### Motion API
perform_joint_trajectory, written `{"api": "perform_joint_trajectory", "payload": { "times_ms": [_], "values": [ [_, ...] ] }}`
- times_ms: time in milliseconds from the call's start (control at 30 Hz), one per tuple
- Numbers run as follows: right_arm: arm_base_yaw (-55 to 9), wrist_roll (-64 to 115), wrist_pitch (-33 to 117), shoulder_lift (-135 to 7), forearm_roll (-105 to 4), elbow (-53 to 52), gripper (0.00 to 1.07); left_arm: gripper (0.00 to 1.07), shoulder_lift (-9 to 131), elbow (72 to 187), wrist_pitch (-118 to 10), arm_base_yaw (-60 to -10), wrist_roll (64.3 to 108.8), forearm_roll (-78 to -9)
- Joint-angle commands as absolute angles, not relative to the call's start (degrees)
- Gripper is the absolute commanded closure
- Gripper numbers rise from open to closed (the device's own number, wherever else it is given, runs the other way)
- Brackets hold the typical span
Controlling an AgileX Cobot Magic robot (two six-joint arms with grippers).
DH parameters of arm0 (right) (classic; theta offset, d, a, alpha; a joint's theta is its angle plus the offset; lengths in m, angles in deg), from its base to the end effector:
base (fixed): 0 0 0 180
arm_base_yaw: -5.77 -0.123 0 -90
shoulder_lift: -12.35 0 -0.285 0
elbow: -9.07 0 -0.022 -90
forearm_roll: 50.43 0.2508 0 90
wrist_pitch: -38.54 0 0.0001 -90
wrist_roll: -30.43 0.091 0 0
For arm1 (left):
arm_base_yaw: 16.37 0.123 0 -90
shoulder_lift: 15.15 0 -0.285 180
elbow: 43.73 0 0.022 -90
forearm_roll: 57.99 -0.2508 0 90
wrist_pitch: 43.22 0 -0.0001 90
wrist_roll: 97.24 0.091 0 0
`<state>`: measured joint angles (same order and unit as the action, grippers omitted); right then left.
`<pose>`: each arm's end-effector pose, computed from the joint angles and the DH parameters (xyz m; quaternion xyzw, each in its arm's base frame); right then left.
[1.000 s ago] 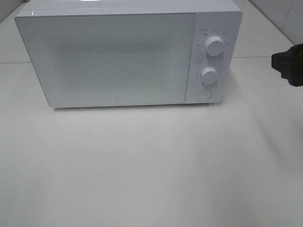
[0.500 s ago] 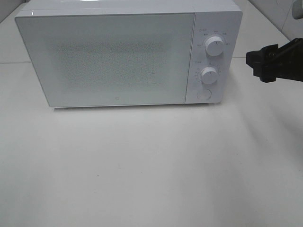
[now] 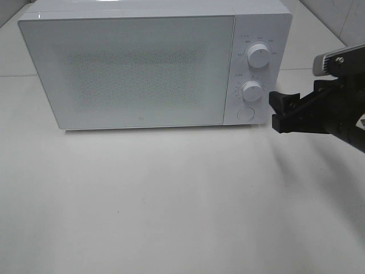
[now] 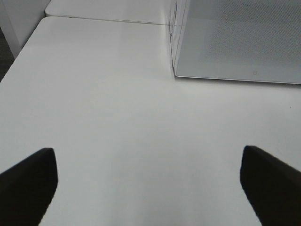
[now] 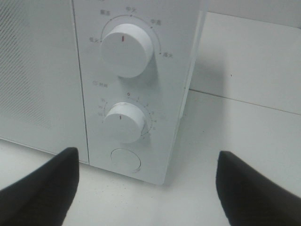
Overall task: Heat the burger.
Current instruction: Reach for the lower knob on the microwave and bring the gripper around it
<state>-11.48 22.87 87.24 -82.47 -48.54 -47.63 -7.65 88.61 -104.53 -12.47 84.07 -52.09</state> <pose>0.2409 0.0724 0.1767 -0.1520 0.7668 0.0498 0.6217 -0.0075 -0.0087 0.2812 -0.0164 0.8489 -0.0274 0.5275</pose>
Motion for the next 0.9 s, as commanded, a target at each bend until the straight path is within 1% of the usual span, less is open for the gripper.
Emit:
{"api": "perform_joint_trajectory", "payload": {
  "times_ms": [33, 67, 133, 167, 200, 233, 300, 333, 367, 433, 500, 633, 767, 900],
  "values": [
    [-16.5, 18.1, 95.2, -85.6, -39.8, -48.4, 0.31, 0.09, -8.7, 88.6, -104.5, -12.4, 83.5, -51.9],
    [-16.5, 18.1, 95.2, -85.6, -39.8, -48.4, 0.31, 0.09, -8.7, 88.6, -104.5, -12.4, 83.5, -51.9],
    [-20.0, 17.3, 97.8, -86.9, -35.2, -48.4, 0.31, 0.09, -8.6, 88.6, -104.5, -12.4, 83.5, -51.9],
    [-20.0, 17.3, 97.8, -86.9, -35.2, -48.4, 0.31, 0.09, -8.6, 88.6, -104.5, -12.4, 83.5, -51.9],
    [-22.1, 17.0, 99.6, -87.6, -32.7, -48.4, 0.31, 0.09, -8.6, 88.6, -104.5, -12.4, 83.5, -51.9],
    [-22.1, 17.0, 99.6, -87.6, -32.7, -48.4, 0.31, 0.09, -8.6, 88.6, -104.5, -12.4, 83.5, -51.9],
    [-25.7, 16.7, 101.8, -88.8, -28.9, -48.4, 0.31, 0.09, -8.6, 88.6, -104.5, -12.4, 83.7, -51.9],
    [-25.7, 16.7, 101.8, -88.8, -28.9, -48.4, 0.31, 0.09, -8.6, 88.6, -104.5, -12.4, 83.7, -51.9],
    [-27.7, 16.2, 103.7, -89.9, -26.2, -48.4, 0.31, 0.09, -8.6, 88.6, -104.5, -12.4, 83.7, -51.9],
    [-28.8, 15.9, 105.1, -90.6, -24.5, -48.4, 0.31, 0.09, -8.6, 88.6, -104.5, -12.4, 83.7, -51.9],
    [-31.4, 15.6, 109.9, -93.1, -19.4, -48.4, 0.31, 0.09, -8.6, 88.6, -104.5, -12.4, 83.7, -51.9],
    [-32.8, 15.9, 113.6, -95.8, -16.6, -48.3, 0.31, 0.09, -8.6, 88.6, -104.5, -12.4, 83.7, -51.9],
    [-32.8, 17.1, 115.5, -97.1, -15.9, -48.3, 0.31, 0.09, -8.6, 88.6, -104.5, -12.4, 83.7, -51.9],
    [-32.8, 19.6, 116.0, -99.5, -13.4, -46.1, 0.31, 0.09, -8.6, 88.6, -104.5, -12.4, 83.7, -51.9]
  ]
}}
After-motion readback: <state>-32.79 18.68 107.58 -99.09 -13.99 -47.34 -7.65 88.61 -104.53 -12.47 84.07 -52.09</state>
